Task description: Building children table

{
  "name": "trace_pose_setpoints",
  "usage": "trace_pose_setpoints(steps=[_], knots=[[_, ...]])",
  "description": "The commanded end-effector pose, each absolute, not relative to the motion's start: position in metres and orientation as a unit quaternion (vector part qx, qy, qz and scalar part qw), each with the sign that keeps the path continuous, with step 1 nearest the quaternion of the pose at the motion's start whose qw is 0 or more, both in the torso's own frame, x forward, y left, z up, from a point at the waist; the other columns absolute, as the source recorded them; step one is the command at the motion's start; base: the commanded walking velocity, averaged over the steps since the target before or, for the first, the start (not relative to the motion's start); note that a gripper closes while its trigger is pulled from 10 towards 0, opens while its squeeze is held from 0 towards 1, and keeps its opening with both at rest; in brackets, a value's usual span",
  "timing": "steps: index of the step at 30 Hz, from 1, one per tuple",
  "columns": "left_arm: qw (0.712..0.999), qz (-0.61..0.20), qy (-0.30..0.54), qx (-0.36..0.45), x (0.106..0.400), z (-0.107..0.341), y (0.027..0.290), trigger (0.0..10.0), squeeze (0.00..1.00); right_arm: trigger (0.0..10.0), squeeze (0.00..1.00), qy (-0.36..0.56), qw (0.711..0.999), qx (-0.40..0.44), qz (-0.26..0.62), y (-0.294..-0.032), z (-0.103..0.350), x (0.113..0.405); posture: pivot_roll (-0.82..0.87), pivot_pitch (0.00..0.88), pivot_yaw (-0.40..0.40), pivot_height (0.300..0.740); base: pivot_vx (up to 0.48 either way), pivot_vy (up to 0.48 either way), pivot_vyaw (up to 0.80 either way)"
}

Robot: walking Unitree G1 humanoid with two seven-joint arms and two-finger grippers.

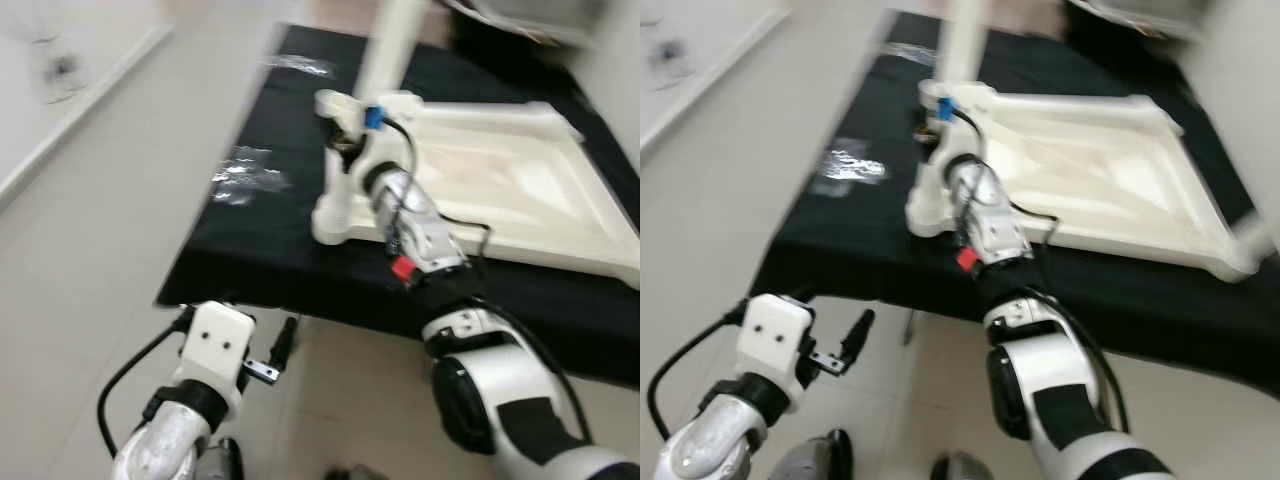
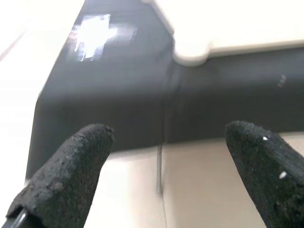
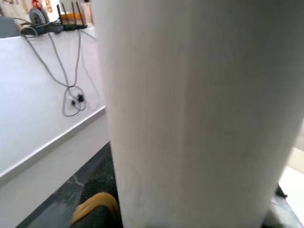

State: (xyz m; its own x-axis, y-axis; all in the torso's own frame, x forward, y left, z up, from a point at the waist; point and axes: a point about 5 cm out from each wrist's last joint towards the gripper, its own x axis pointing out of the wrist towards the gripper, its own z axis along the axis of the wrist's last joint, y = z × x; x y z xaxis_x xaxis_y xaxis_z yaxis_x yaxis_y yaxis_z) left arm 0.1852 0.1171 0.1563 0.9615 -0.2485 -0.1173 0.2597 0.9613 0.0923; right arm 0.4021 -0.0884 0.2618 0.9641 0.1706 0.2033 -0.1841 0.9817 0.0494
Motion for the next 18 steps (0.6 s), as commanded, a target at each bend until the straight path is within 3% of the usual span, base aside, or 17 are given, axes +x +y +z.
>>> trace_pose_setpoints(steps=[1,14,16,18], knots=[[0.988,-0.137,0.050,0.057,0.187,0.157,0.114,10.0,0.00,10.0,0.00,-0.009,0.997,0.037,0.070,-0.088,0.213,0.399,0.13,0.236,-0.110,0.740,0.000,0.000,0.00],[0.988,-0.138,0.050,0.055,0.187,0.155,0.113,10.0,0.00,10.0,0.00,0.004,0.996,0.052,-0.069,-0.080,0.208,0.392,0.13,0.218,-0.109,0.740,0.000,0.000,0.00],[0.989,-0.132,0.045,0.053,0.189,0.157,0.114,10.0,0.00,10.0,0.00,0.017,0.988,0.045,-0.149,-0.081,0.205,0.389,0.14,0.236,-0.109,0.740,0.000,0.000,0.00],[0.989,-0.131,0.044,0.053,0.190,0.157,0.115,10.0,0.00,10.0,0.00,0.019,0.986,0.042,-0.163,-0.081,0.205,0.389,0.14,0.236,-0.109,0.740,0.000,0.000,0.00]])
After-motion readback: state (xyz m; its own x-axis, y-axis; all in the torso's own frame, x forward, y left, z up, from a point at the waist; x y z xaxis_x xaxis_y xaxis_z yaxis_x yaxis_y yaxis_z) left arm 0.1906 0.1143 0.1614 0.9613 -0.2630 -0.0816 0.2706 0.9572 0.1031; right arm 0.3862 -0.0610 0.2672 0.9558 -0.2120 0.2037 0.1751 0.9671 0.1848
